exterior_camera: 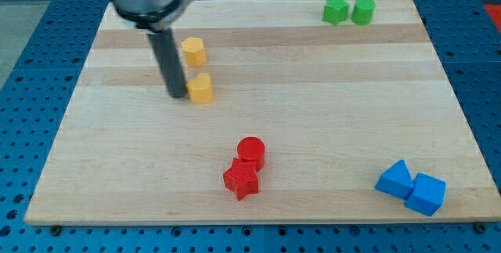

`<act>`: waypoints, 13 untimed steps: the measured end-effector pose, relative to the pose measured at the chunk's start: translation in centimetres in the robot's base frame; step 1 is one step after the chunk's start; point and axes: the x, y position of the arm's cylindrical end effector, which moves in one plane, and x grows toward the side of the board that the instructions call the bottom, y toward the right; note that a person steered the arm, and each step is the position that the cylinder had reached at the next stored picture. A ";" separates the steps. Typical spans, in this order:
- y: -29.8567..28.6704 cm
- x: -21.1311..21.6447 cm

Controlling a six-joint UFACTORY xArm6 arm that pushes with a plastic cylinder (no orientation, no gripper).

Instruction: Push the heart parallel to the hexagon

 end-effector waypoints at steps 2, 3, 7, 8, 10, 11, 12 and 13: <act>6.4 0.4; 6.5 0.4; 5.1 2.6; 8.4 3.6; 7.8 -0.6; 7.8 -0.8; 7.8 -1.1; 7.8 -2.1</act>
